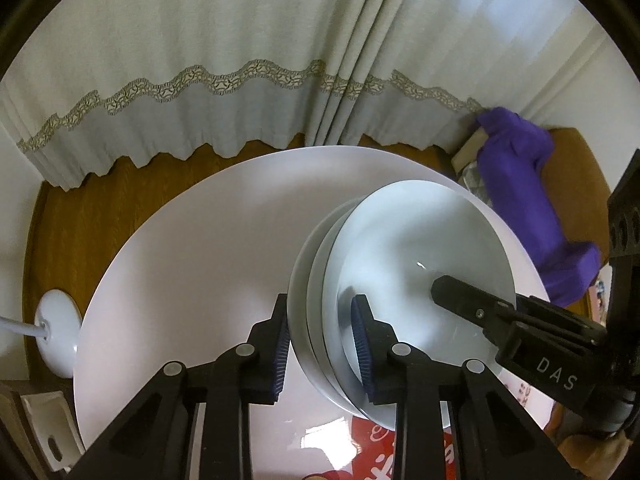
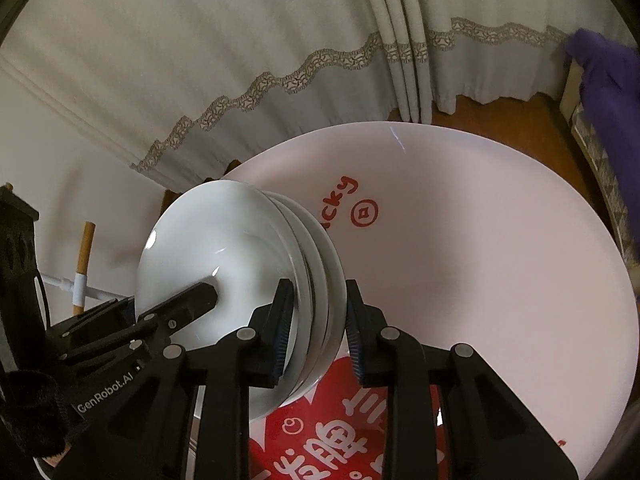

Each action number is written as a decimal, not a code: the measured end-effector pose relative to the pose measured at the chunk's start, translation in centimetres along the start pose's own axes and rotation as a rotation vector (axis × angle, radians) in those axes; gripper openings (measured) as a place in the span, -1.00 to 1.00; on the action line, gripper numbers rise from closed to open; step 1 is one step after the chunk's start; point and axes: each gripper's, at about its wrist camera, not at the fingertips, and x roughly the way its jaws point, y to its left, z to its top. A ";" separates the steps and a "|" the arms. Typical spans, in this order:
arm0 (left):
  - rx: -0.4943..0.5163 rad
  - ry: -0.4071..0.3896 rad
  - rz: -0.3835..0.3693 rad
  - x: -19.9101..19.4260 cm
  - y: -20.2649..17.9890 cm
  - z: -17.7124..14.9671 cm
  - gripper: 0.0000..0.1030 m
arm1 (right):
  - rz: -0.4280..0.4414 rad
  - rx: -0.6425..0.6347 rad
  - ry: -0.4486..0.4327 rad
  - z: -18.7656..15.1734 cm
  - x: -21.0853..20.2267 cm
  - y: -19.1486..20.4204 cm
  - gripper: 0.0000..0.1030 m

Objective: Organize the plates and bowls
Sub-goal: 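Lift the white bowl stack off the table with both tools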

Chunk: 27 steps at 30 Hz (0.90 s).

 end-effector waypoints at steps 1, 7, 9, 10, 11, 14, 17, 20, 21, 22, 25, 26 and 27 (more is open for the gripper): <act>0.001 -0.002 -0.001 0.1 -0.1 -0.1 -0.51 | 0.002 -0.002 0.001 0.0 -0.1 -0.1 -0.51; 0.003 0.007 -0.006 -0.6 -0.9 -1.2 -0.52 | 0.008 0.009 -0.001 -0.5 -0.4 -0.5 -0.51; 0.004 0.012 -0.011 -0.8 -0.9 -1.5 -0.52 | 0.010 0.012 -0.001 -0.8 -0.7 -0.7 -0.52; 0.005 0.013 -0.012 -0.8 -1.0 -1.7 -0.52 | 0.009 0.010 0.000 -0.9 -0.8 -0.8 -0.52; 0.008 0.014 -0.011 -0.9 -1.2 -1.9 -0.52 | 0.008 0.012 0.001 -1.0 -0.9 -0.9 -0.52; 0.015 0.017 -0.012 -1.5 -1.7 -2.3 -0.52 | 0.010 0.019 0.002 -1.6 -1.2 -1.1 -0.52; 0.021 0.015 -0.012 -2.2 -2.2 -2.8 -0.52 | 0.013 0.021 -0.002 -2.2 -1.8 -1.3 -0.52; 0.031 0.010 -0.008 -3.1 -2.8 -3.6 -0.52 | 0.019 0.022 -0.004 -2.9 -2.4 -1.4 -0.52; 0.034 0.009 -0.007 -3.4 -3.0 -3.8 -0.52 | 0.021 0.024 -0.004 -3.1 -2.6 -1.5 -0.52; 0.040 0.010 -0.006 -3.6 -3.2 -4.2 -0.52 | 0.023 0.027 -0.005 -3.4 -2.8 -1.6 -0.52; 0.047 0.012 -0.004 -4.2 -4.1 -4.9 -0.52 | 0.027 0.035 -0.007 -4.1 -3.5 -2.0 -0.52; 0.049 0.012 -0.004 -4.5 -4.3 -4.9 -0.52 | 0.026 0.036 -0.006 -4.3 -3.7 -2.1 -0.52; 0.052 0.013 -0.005 -4.7 -4.6 -5.2 -0.52 | 0.028 0.038 -0.007 -4.5 -3.9 -2.2 -0.52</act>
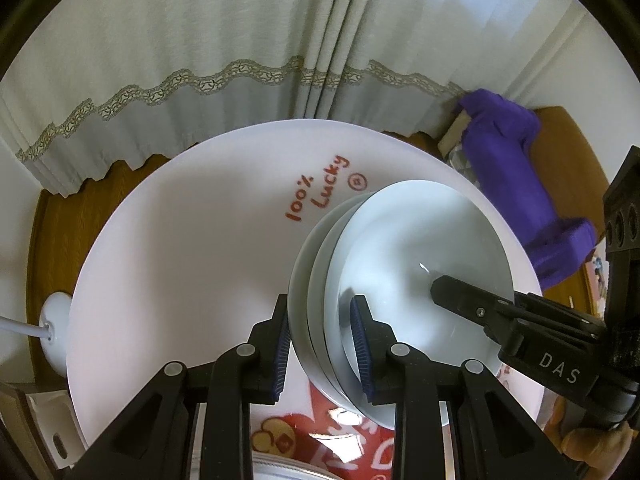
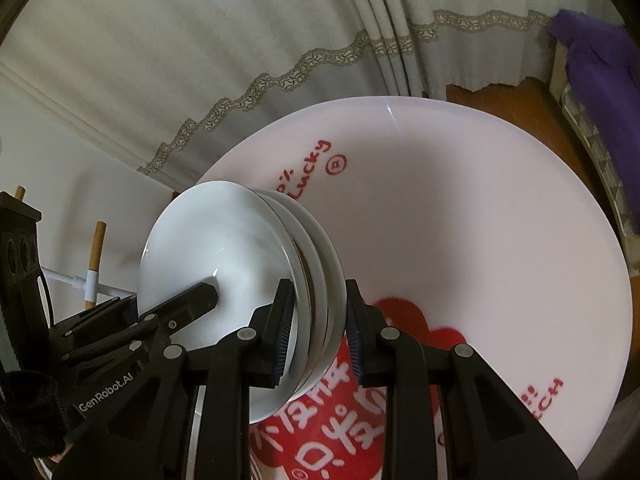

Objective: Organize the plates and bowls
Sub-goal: 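Lift the white bowl stack off the table with both tools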

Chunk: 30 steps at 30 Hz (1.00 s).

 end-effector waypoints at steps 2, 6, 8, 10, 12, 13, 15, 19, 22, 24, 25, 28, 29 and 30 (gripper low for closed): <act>0.010 0.000 0.002 -0.4 -0.6 -0.5 -0.52 | 0.005 0.007 -0.001 -0.6 -0.5 -0.4 -0.52; 0.022 -0.001 0.001 -1.2 -1.8 -1.6 -0.53 | 0.014 0.018 0.003 -1.5 -1.1 -1.2 -0.52; 0.029 0.001 -0.003 -1.6 -2.4 -2.1 -0.53 | 0.011 0.023 -0.003 -1.9 -1.7 -1.6 -0.52; 0.038 0.001 -0.006 -1.9 -2.9 -2.5 -0.53 | 0.013 0.031 -0.011 -2.5 -2.3 -1.9 -0.52; 0.047 0.001 -0.003 -2.3 -3.4 -2.9 -0.53 | 0.013 0.034 -0.015 -3.0 -2.8 -2.2 -0.52; 0.050 0.001 -0.004 -2.6 -3.7 -3.1 -0.53 | 0.013 0.039 -0.017 -3.2 -3.1 -2.4 -0.52; 0.057 0.003 -0.005 -3.0 -4.3 -3.8 -0.53 | 0.012 0.039 -0.019 -3.6 -3.5 -2.6 -0.52; 0.068 0.011 -0.006 -3.6 -5.3 -4.7 -0.53 | 0.009 0.050 -0.023 -4.6 -4.4 -3.2 -0.52; 0.074 0.017 -0.008 -4.0 -5.9 -5.4 -0.53 | 0.006 0.055 -0.021 -5.6 -5.0 -3.6 -0.52; 0.079 0.024 -0.012 -4.3 -6.4 -5.9 -0.53 | 0.002 0.058 -0.018 -6.2 -5.3 -3.9 -0.52; 0.080 0.030 -0.015 -4.3 -6.6 -6.3 -0.53 | 0.001 0.059 -0.017 -6.5 -5.4 -4.1 -0.52; 0.084 0.039 -0.020 -4.4 -7.0 -6.8 -0.53 | -0.004 0.062 -0.010 -7.4 -5.8 -4.7 -0.52; 0.085 0.041 -0.019 -4.4 -7.1 -7.0 -0.53 | -0.006 0.063 -0.008 -7.7 -5.9 -4.9 -0.52; 0.087 0.043 -0.020 -4.5 -7.2 -7.3 -0.53 | -0.007 0.063 -0.004 -8.1 -6.0 -5.1 -0.52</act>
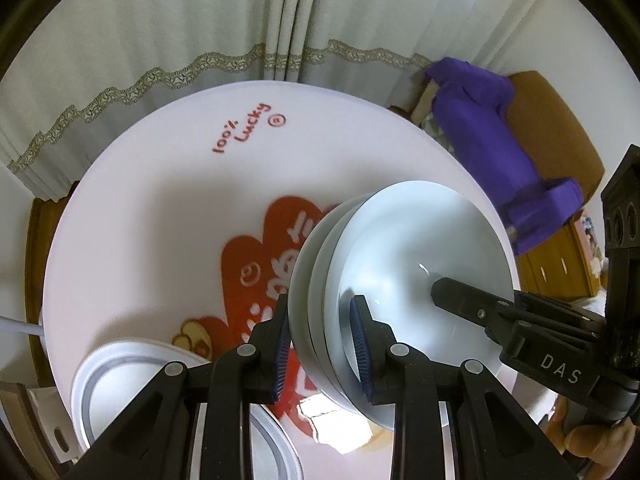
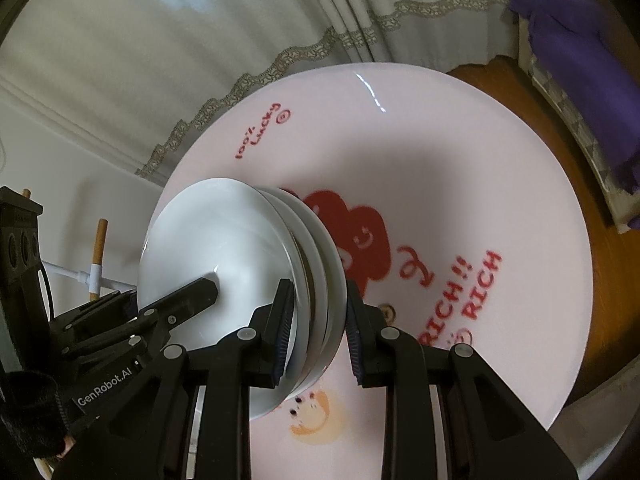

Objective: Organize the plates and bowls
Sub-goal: 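Lift the white bowl stack off the table with both tools, then carry the bowl stack over the grey-rimmed plate stack with both tools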

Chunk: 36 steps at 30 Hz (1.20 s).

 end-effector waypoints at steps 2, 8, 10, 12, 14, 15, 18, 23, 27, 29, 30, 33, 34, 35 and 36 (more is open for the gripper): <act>0.000 0.008 -0.004 0.0 -0.3 -0.7 -0.53 | -0.001 0.002 0.008 -0.6 -0.2 -0.3 -0.52; -0.007 0.030 -0.013 -0.4 -0.8 -2.8 -0.53 | -0.008 -0.006 0.037 -2.6 -0.6 -0.8 -0.52; -0.019 0.040 -0.022 -0.4 -0.7 -3.5 -0.53 | -0.012 -0.004 0.049 -3.2 -0.7 -1.0 -0.52; -0.025 0.046 -0.030 -0.5 -0.6 -3.9 -0.53 | -0.020 -0.012 0.057 -3.9 -0.9 -1.0 -0.52; -0.038 0.057 -0.041 -0.3 -0.6 -4.6 -0.53 | -0.026 -0.011 0.071 -4.5 -0.9 -1.1 -0.52; -0.046 0.063 -0.047 -0.1 -0.6 -4.9 -0.52 | -0.031 -0.012 0.074 -4.7 -1.0 -1.2 -0.52; -0.061 0.079 -0.060 0.4 -0.8 -5.7 -0.52 | -0.050 -0.017 0.092 -5.4 -1.0 -1.4 -0.52; -0.071 0.079 -0.068 0.4 -1.0 -7.4 -0.52 | -0.060 -0.036 0.128 -6.4 -1.1 -1.6 -0.52; -0.073 0.067 -0.064 0.2 -1.5 -8.3 -0.51 | -0.066 -0.058 0.134 -6.8 -1.4 -1.4 -0.52; -0.086 0.065 -0.073 0.4 -1.3 -8.3 -0.52 | -0.061 -0.059 0.133 -6.8 -1.3 -1.5 -0.52; -0.086 0.060 -0.071 0.4 -1.3 -8.3 -0.51 | -0.057 -0.057 0.130 -6.8 -1.3 -1.6 -0.52; -0.093 0.039 -0.069 0.4 -1.3 -8.4 -0.49 | -0.054 -0.058 0.121 -6.7 -1.1 -1.7 -0.52; -0.103 0.032 -0.074 0.4 -1.3 -8.5 -0.48 | -0.050 -0.051 0.119 -6.6 -1.0 -1.8 -0.52; -0.105 0.026 -0.072 0.4 -1.4 -8.5 -0.48 | -0.045 -0.048 0.120 -6.6 -1.0 -1.9 -0.48; -0.109 0.015 -0.066 0.4 -1.4 -8.7 -0.47 | -0.039 -0.051 0.120 -6.6 -1.0 -1.9 -0.47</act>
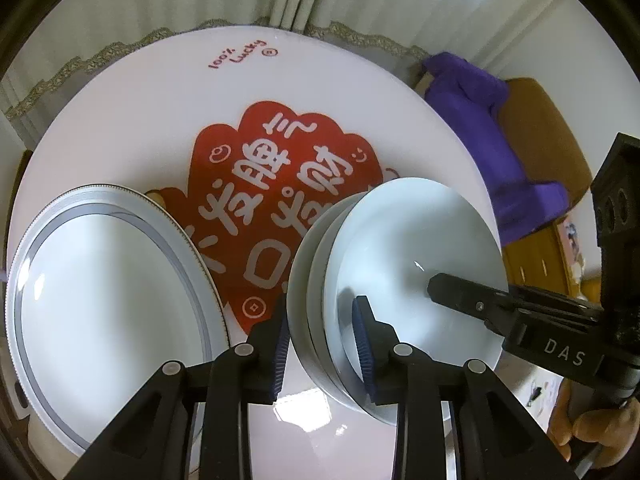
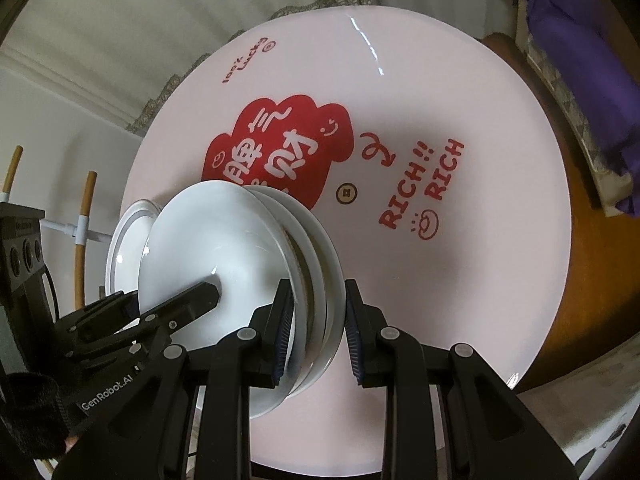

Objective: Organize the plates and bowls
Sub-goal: 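Carry the bowl stack over the grey-rimmed plate stack with both tools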

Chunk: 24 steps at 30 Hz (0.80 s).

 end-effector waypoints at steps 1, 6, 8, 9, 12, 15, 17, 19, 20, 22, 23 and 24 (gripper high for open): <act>-0.008 -0.009 0.003 0.0 0.0 -0.1 -0.45 | -0.001 -0.003 -0.004 0.0 0.0 0.0 -0.47; -0.053 -0.069 0.066 -0.4 -0.1 -1.4 0.00 | -0.032 -0.035 -0.017 -0.3 -0.5 0.4 -0.46; -0.092 -0.087 0.070 -0.7 0.2 -2.1 0.12 | -0.033 -0.037 -0.018 -0.4 -0.7 0.2 -0.32; -0.110 -0.093 0.067 -0.9 0.2 -2.5 0.14 | -0.036 -0.040 -0.017 -0.5 -0.7 0.2 -0.28; -0.131 -0.099 0.072 -0.9 0.0 -3.4 0.20 | -0.026 -0.045 -0.023 -0.6 -1.1 0.0 -0.25; -0.151 -0.115 0.086 -1.1 -0.5 -4.2 0.23 | -0.024 -0.064 -0.023 -0.7 -1.2 0.2 -0.25; -0.170 -0.124 0.097 -1.1 -0.8 -4.5 0.34 | -0.018 -0.078 -0.020 -0.7 -1.2 0.4 -0.25; -0.192 -0.140 0.095 -1.0 -1.1 -5.0 0.35 | -0.019 -0.095 -0.017 -0.7 -1.1 0.5 -0.25; -0.199 -0.146 0.103 -1.1 -1.2 -5.2 0.35 | -0.022 -0.102 -0.018 -0.8 -1.1 0.5 -0.25; -0.222 -0.167 0.127 -1.3 -1.4 -5.5 0.36 | -0.022 -0.113 -0.015 -0.8 -1.1 0.5 -0.25; -0.236 -0.186 0.144 -1.5 -1.6 -5.7 0.36 | -0.017 -0.118 -0.013 -0.8 -1.0 0.5 -0.25; -0.248 -0.200 0.161 -1.5 -1.8 -5.9 0.36 | -0.013 -0.123 -0.011 -0.8 -1.0 0.6 -0.25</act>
